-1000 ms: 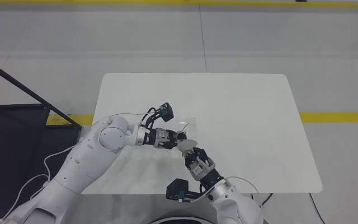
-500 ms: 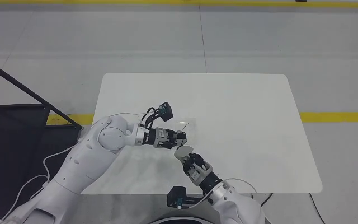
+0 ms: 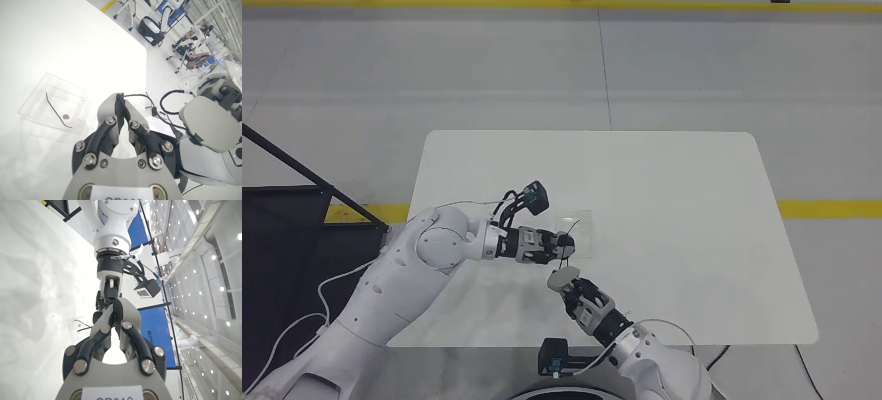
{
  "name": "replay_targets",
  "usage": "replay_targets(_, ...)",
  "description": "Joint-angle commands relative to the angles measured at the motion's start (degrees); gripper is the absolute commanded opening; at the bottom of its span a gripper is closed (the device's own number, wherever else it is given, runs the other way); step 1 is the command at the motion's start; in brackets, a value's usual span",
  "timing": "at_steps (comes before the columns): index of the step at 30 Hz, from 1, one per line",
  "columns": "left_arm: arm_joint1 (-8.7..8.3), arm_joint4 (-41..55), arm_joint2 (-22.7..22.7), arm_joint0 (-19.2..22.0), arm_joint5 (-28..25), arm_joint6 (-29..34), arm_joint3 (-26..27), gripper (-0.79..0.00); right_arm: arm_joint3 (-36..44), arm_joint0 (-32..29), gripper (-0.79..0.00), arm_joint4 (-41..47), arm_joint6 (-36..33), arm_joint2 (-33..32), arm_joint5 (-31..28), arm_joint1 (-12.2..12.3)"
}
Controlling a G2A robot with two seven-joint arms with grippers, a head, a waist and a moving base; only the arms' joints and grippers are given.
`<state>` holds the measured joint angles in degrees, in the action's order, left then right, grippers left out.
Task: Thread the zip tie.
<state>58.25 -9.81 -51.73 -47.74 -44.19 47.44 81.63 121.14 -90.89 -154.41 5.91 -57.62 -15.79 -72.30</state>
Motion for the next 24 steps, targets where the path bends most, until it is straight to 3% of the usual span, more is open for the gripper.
replay_targets(1, -0.02, -0.02, -0.08, -0.07, -0.03, -0.09, 0.03, -0.785, 0.07, -0.04, -0.785, -0.13, 0.15, -0.02, -0.18, 0.08)
replay_targets(15, -0.16, -1.36, -0.33, -0.33, -1.24, -0.49, 0.64, -0.785, 0.11, -0.08, -0.785, 0.29, -0.44, -0.07, -0.76, 0.45)
replay_targets(24, -0.38, -6.26, -1.64, -1.66, -2.30, -4.67, 2.42, -0.785, 0.16, 0.13, -0.785, 1.34, -1.04, -0.21, -0.70, 0.58)
